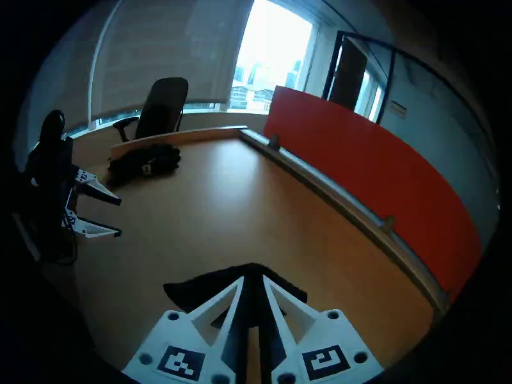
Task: Fold towel
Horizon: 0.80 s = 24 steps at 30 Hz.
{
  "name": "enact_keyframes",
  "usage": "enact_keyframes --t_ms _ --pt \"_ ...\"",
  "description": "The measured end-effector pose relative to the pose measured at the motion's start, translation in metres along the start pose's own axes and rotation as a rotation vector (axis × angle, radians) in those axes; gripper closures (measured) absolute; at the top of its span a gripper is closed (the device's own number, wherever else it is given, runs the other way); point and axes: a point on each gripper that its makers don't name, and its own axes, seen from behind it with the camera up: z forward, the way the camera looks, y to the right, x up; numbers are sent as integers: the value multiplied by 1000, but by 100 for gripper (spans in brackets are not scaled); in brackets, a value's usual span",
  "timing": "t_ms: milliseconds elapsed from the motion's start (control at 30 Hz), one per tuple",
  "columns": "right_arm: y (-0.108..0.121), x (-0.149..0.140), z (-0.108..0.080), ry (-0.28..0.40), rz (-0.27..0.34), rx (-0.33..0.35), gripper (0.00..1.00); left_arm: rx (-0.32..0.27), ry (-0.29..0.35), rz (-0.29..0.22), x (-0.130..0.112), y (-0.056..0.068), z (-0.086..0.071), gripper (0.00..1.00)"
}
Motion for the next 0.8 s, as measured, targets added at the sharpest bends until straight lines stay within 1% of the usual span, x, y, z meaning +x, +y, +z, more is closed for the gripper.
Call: enact_keyframes --t_ms 200,367,567,800 --pt "20 -4 -9 -3 5 -34 94 -13 5 9 5 3 2 0" --pt "35 -4 -18 2 25 -52 94 -23 6 6 8 6 4 0" --pt "58 -4 -33 8 44 -82 94 -28 4 3 9 8 8 0" --pt "89 -12 -53 6 72 -124 94 -32 2 1 11 12 11 0"
